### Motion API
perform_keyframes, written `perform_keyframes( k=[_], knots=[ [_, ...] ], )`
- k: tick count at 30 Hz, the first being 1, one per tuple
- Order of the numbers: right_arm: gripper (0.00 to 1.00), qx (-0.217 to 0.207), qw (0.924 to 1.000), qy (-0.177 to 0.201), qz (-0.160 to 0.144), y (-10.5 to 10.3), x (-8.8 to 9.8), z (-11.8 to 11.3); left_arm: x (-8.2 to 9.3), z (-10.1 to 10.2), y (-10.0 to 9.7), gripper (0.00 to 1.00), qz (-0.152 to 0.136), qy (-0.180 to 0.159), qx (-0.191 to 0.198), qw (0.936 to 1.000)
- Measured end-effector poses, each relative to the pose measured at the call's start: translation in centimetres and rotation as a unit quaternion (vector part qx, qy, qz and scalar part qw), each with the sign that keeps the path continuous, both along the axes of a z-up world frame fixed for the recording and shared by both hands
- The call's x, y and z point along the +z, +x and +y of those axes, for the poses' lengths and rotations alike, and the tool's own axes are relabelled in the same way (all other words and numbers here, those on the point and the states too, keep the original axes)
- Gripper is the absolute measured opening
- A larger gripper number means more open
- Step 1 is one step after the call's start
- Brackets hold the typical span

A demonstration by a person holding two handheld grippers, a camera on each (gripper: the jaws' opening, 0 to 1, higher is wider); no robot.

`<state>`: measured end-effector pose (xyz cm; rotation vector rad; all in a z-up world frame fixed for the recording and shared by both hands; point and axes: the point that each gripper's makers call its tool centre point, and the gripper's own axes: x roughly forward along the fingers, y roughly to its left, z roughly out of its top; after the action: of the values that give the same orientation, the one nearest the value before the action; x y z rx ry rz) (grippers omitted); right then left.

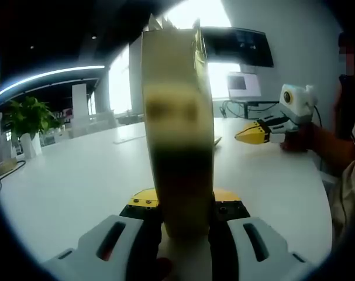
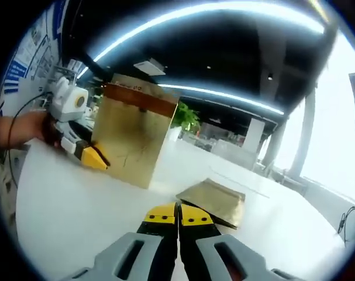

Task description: Extract single mask from mask box in order stack masks on table

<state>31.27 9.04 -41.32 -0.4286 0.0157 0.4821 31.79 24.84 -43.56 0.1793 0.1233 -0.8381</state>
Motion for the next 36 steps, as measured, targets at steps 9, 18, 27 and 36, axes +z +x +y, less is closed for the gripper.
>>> perform_keyframes(
  k=[9,18,27,36],
  knots=[
    [0.0,0.017,0.9992,-0.029,-0.019,-0.6,2.7,1.5,-0.1,0.1,0.1,0.21,0.0,0.001,0.0,1.0],
    [0.0,0.034,0.997,-0.047,-0.051,-0.5,6.1,2.7,0.0,0.0,-0.1,0.21,-0.001,0.001,0.001,1.0],
    [0.0,0.051,0.9932,-0.077,-0.07,-0.5,9.7,4.1,0.0,0.1,0.0,0.21,-0.001,0.001,0.001,1.0],
    [0.02,0.072,0.9832,-0.147,-0.082,-0.2,11.4,5.8,0.0,0.0,0.0,0.21,-0.001,0.001,0.0,1.0]
  ],
)
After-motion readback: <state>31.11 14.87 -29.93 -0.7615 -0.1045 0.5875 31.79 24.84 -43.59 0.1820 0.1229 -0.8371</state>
